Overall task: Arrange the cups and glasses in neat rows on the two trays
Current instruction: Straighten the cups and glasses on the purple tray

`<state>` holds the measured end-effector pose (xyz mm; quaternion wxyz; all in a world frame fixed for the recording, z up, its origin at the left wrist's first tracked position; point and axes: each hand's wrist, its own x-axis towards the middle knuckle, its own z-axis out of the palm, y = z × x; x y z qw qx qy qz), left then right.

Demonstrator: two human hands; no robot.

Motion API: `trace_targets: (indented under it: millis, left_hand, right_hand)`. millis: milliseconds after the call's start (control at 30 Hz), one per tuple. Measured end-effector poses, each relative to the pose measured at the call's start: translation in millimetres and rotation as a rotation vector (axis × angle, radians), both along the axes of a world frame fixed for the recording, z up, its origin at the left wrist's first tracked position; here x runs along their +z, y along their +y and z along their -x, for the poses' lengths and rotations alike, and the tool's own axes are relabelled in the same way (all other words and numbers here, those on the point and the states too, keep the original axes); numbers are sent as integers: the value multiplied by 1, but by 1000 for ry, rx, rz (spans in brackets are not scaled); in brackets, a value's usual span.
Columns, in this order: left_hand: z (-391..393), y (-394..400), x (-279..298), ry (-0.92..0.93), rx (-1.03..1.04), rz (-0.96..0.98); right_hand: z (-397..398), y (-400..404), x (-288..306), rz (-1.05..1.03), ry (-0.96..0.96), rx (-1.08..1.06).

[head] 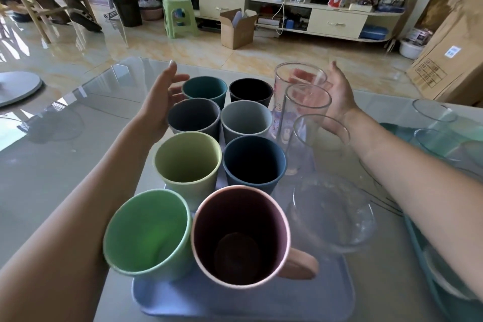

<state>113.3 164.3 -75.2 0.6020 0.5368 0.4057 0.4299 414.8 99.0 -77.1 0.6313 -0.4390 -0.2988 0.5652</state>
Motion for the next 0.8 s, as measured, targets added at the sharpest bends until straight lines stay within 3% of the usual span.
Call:
trace_targets:
  millis: [67, 267, 400, 567, 667, 800]
  left_hand:
    - [4, -3, 11, 113, -8, -88]
    - [6, -32, 33, 463, 61, -285]
    - [5, -49, 39, 625, 59, -409]
    - [-1, -71, 45, 737, 1, -526]
    - [-5, -79, 42, 803, -61, -560]
    - [-5, -79, 39, 825, -77, -604]
  right_hand:
    - [-1, -8, 11, -28, -73, 13]
    - [18, -27, 51, 21, -566, -67]
    - [37, -42, 78, -178, -997, -117]
    - [80, -59, 102, -170, -1717, 414]
    - [100, -60, 104, -42, -1887, 685]
    - [113, -59, 104, -7, -2029, 758]
